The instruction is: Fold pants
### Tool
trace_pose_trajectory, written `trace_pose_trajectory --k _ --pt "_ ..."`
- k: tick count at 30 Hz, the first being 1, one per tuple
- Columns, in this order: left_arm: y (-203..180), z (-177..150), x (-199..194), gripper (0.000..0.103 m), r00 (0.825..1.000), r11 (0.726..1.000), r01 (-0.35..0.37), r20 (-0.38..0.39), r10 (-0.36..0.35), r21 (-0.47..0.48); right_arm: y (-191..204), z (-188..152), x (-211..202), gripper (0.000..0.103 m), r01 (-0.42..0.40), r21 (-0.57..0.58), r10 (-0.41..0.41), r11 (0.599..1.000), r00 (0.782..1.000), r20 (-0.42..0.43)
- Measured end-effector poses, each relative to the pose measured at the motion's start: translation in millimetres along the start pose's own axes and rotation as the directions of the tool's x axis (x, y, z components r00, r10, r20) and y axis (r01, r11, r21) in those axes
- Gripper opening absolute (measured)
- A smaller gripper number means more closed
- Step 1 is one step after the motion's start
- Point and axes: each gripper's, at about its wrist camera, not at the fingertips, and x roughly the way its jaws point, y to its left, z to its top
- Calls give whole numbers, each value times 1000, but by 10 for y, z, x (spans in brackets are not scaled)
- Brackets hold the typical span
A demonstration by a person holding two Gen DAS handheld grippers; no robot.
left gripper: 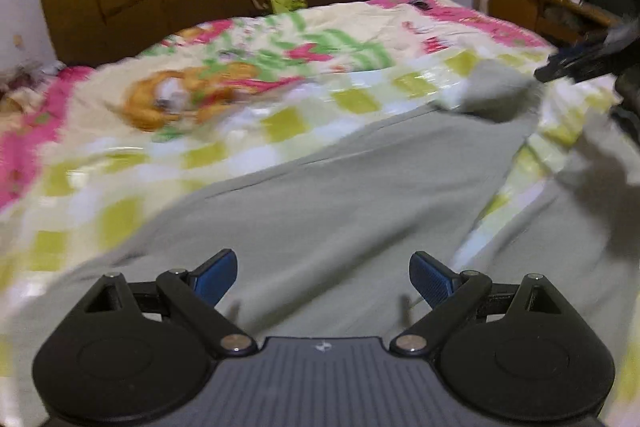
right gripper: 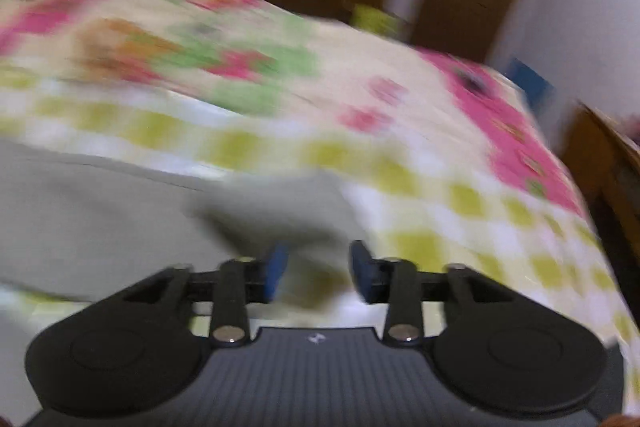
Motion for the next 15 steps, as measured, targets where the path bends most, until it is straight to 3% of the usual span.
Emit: trace_pose_trajectory --k 1,2,4,6,10,13,15 --pt "128 -53 -69 103 999 999 -34 0 34 14 202 92 -8 70 -88 -40 89 995 996 28" --pt "315 -114 -142 103 997 997 -74 -3 74 20 388 177 22 69 -161 -82 166 983 985 47" --pt "712 -223 -242 103 989 989 -146 -24 146 4 857 419 231 69 -309 -153 321 939 945 59" --pt "1143 -317 -285 103 975 977 -215 -65 214 -6 1298 650 599 69 -425 -188 435 885 900 15" --pt "1809 -420 -214 103 948 956 -294 -132 290 -12 1978 941 1331 69 -539 -216 525 814 842 -122" --pt "2104 -474 -53 103 948 965 -261 -194 254 -12 2205 1040 1678 69 -586 -202 556 785 810 -187" --pt "2215 -527 95 103 943 974 -227 -244 225 20 2263 1031 1776 74 -594 -215 555 775 803 -214"
